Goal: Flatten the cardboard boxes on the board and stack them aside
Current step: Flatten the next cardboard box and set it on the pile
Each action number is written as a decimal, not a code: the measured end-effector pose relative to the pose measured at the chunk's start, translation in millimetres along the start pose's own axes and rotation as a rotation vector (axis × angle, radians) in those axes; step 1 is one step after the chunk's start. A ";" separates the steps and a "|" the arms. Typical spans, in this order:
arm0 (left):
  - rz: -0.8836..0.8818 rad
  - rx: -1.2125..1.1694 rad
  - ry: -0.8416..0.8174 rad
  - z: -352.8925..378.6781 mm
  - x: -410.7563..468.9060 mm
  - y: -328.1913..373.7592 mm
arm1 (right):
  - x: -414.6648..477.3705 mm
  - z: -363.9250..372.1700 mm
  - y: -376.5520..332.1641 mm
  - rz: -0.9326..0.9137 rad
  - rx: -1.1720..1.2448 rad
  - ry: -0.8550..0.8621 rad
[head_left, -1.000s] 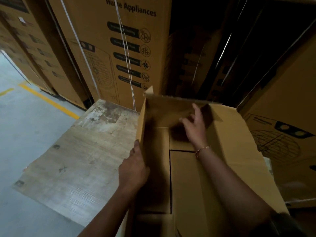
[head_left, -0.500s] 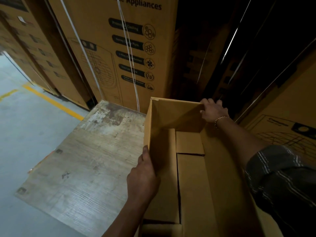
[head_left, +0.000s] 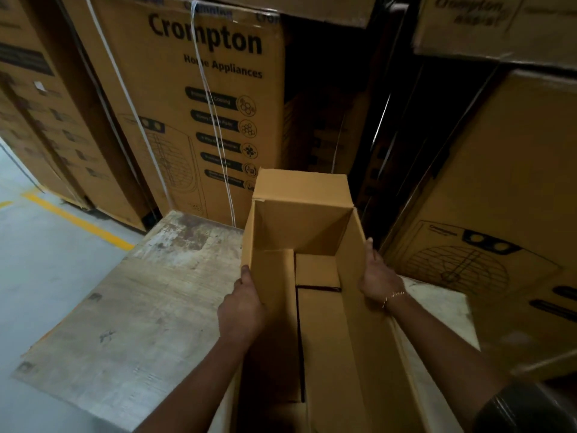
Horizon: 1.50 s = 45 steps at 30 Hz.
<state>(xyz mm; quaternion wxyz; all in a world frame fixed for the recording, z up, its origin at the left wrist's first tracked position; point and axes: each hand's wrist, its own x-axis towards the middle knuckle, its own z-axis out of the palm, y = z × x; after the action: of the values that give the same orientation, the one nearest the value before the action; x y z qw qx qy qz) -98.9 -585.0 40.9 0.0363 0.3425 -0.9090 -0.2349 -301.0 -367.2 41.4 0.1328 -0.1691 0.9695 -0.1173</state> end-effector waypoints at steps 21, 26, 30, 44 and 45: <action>-0.405 -0.431 -0.122 1.5 -252.3 -56.6 | -320.8 48.8 83.3 0.188 0.572 -0.153; -0.328 -0.564 -0.156 -10.9 -248.1 -35.5 | -357.6 -16.4 70.6 0.172 0.508 -0.007; -0.229 -0.875 -0.278 10.1 -232.3 -27.5 | -378.8 -60.1 58.8 0.196 0.272 0.089; -0.291 -1.097 -0.410 -39.8 -178.7 -76.9 | -336.9 -27.3 -136.3 -0.174 -0.164 0.260; -0.230 -1.142 -0.463 -51.8 -176.3 -73.9 | -333.2 -24.8 -144.4 -0.194 -0.150 0.273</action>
<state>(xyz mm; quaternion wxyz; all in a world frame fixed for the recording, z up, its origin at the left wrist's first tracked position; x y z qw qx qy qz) 92.1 -541.4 70.2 -0.0097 0.3050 -0.5815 -0.7541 36.9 -375.3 176.6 -0.0252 -0.2538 0.9637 -0.0788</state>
